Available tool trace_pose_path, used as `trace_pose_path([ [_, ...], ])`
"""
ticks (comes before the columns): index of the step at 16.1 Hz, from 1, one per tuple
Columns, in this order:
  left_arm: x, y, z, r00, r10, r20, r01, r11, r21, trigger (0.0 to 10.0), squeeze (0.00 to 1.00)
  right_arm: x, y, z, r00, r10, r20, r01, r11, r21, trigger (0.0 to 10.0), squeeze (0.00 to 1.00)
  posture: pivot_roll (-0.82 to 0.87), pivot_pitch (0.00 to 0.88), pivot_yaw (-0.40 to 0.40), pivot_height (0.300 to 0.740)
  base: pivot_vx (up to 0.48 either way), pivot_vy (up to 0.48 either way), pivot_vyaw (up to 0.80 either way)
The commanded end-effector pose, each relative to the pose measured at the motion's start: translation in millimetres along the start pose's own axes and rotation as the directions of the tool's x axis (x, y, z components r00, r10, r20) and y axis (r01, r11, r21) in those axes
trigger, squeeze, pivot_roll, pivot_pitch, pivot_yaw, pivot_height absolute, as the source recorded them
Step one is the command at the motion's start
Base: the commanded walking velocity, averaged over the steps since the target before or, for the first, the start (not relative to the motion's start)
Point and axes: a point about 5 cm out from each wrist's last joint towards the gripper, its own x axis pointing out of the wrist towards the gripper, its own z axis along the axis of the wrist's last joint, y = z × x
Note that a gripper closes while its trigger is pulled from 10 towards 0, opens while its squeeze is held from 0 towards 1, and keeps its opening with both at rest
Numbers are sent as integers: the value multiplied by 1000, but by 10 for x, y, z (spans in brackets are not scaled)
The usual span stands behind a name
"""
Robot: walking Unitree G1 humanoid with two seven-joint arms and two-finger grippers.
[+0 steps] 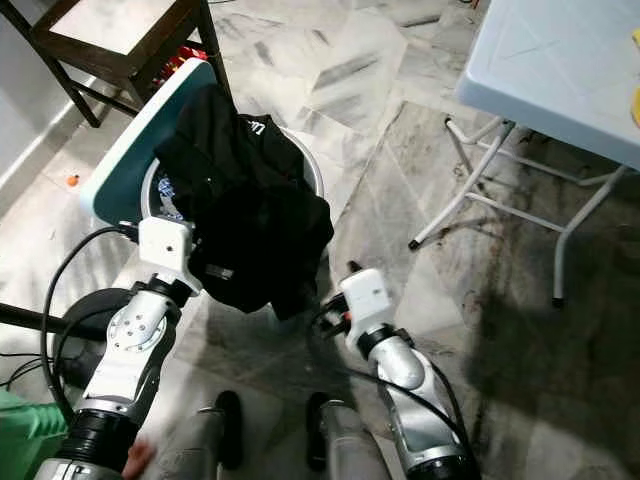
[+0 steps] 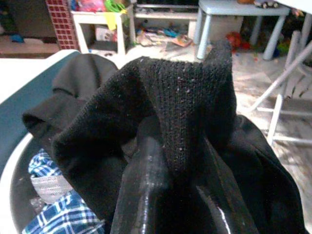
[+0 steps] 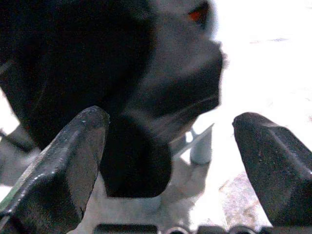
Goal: Hang hanger
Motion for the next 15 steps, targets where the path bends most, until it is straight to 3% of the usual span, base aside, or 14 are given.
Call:
trace_pose_path([
  [1, -102, -46, -207, 994, -20, -111, 18, 1000, -18, 0, 0, -42, -147, -19, 993, -121, 8, 119, 989, 90, 10000, 0, -27, 281, 15, 740, 0, 0, 0],
  [2, -124, -134, -282, 985, -75, -154, 70, 997, -42, 78, 0, -74, -279, 9, 978, -206, 27, 201, 969, 142, 10000, 0, -31, 261, 44, 740, 0, 0, 0],
  [4, -127, -225, -357, 974, -124, -190, 112, 991, -74, 6275, 0, -144, -445, -41, 952, -306, 17, 297, 934, 197, 10000, 0, -48, 230, 80, 740, 0, 0, 0],
  [5, -126, -285, -424, 960, -166, -226, 148, 985, -93, 10000, 0, -200, -538, -93, 931, -365, 6, 355, 909, 220, 10000, 0, -63, 224, 94, 740, 0, 0, 0],
  [7, -104, -366, -442, 947, -231, -221, 217, 972, -86, 10000, 0, -294, -645, -114, 897, -441, 0, 427, 867, 257, 10000, 0, -91, 193, 109, 740, 0, 0, 0],
  [11, 16, -442, -444, 946, -250, -208, 232, 967, -108, 10000, 0, -368, -750, -94, 875, -484, 25, 462, 848, 261, 10000, 0, -137, 136, 125, 740, 0, 0, 0],
  [15, 160, -482, -334, 954, -262, -145, 245, 961, -125, 10000, 0, -324, -839, -11, 871, -489, 45, 464, 850, 250, 10000, 0, -146, 117, 115, 740, 0, 0, 0],
])
